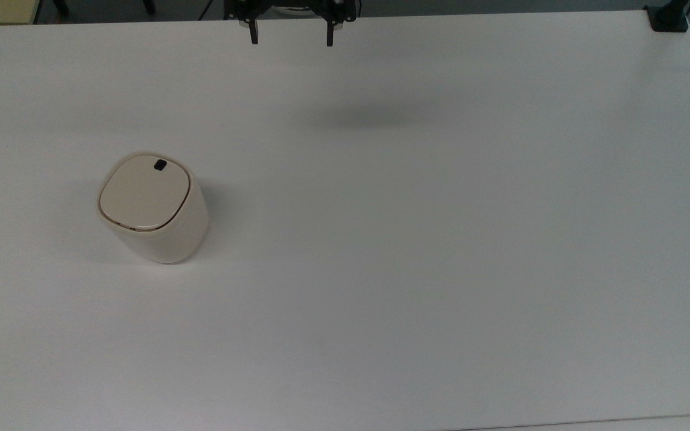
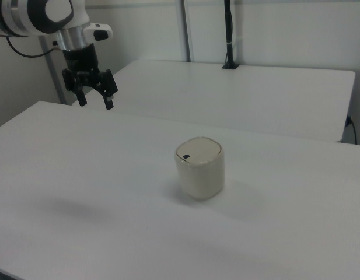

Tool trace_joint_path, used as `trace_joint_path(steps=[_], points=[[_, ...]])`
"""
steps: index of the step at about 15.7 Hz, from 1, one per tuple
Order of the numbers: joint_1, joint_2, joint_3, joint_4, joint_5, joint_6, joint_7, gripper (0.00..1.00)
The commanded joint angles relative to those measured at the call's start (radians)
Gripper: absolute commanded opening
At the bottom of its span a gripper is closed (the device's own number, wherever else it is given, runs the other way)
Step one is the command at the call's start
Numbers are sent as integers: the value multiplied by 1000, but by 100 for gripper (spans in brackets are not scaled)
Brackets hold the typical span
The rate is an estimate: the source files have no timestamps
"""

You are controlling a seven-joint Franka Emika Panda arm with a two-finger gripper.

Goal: Open the trash bin
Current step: 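Move the gripper down toward the cream trash bin's lid button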

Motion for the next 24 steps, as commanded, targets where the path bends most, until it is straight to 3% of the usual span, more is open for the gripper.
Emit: trace_joint_path(steps=[1, 10, 11, 12, 15, 17, 19, 24], points=[[-1, -42, 5, -39, 13, -6, 12, 100], [-10, -43, 3, -33, 11, -12, 0, 100], [-9, -42, 3, -33, 10, -10, -3, 96], [-7, -40, 5, -34, 10, -10, -3, 84], [-3, -40, 5, -37, 16, -13, -5, 28], [-1, -39, 5, -37, 16, -13, -5, 9], [-1, -37, 5, -37, 16, -12, -3, 0], [-24, -17, 0, -31, 11, 7, 14, 0]])
